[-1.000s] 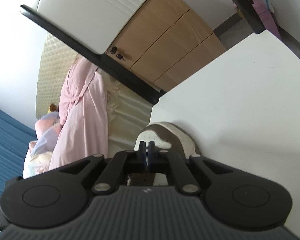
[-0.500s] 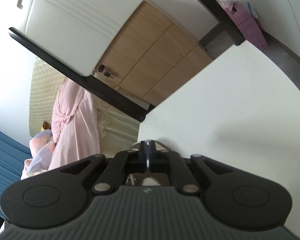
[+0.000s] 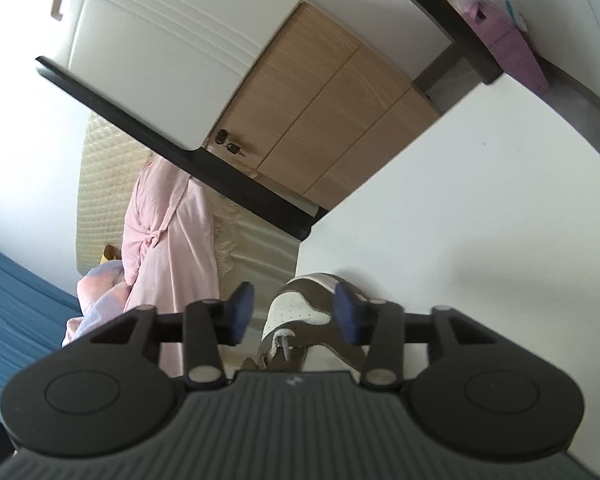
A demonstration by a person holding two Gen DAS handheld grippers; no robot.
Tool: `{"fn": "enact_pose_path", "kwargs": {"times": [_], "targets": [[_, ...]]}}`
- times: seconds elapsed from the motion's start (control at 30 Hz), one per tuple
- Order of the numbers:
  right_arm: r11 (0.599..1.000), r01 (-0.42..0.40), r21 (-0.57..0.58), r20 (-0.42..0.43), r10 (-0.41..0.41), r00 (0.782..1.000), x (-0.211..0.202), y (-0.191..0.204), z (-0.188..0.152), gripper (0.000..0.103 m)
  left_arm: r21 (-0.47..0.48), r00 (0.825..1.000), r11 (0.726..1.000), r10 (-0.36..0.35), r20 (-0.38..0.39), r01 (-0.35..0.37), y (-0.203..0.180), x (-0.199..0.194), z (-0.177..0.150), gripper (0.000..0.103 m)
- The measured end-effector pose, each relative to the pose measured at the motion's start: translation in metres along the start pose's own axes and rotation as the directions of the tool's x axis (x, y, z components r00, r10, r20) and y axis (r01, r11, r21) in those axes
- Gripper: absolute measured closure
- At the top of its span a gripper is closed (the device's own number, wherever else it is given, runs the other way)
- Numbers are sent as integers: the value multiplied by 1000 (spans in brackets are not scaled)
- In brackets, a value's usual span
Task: Lace up shoes with both hands
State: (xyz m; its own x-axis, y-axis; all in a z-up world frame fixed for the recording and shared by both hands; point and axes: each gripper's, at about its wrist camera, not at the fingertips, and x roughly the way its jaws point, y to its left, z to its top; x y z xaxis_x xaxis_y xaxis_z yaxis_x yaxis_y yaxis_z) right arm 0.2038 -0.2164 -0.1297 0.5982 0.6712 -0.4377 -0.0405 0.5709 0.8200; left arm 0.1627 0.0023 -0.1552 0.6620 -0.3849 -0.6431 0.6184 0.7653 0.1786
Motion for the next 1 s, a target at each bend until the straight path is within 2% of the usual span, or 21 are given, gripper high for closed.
{"fn": "enact_pose_path", "kwargs": {"times": [0.1,0.2,0.3,0.4,0.57,0.63,0.8,1.0], "targets": [[999,48,17,-22,-48,999,4,-3,-3,56,-5,1000,1000,-5,3,5,0,0,0,94],[998,42,56,-37,-40,998,6,-9,-4,68,-14,1000,1000,-16,8,16,1,0,0,95],[999,28,30,-48,-27,998,9,-6,-4,79,-30,1000,999,-20,12,21,3,0,1,95],[1000,19,-2,-62,-19,998,12,-1,-4,79,-40,1000,999,-20,15,21,3,0,2,95],[999,4,-45,-76,-7,997,13,6,-6,85,-52,1000,998,-24,13,25,5,2,2,95],[998,3,-64,-87,-9,996,15,9,-7,100,-58,1000,998,-25,7,25,6,3,2,95],[996,26,-83,-59,-31,998,12,13,-9,101,-58,1000,998,-9,-6,9,3,3,3,94],[996,39,-76,58,-34,998,1,15,0,101,-69,1000,998,-3,-9,2,3,4,3,94]]}}
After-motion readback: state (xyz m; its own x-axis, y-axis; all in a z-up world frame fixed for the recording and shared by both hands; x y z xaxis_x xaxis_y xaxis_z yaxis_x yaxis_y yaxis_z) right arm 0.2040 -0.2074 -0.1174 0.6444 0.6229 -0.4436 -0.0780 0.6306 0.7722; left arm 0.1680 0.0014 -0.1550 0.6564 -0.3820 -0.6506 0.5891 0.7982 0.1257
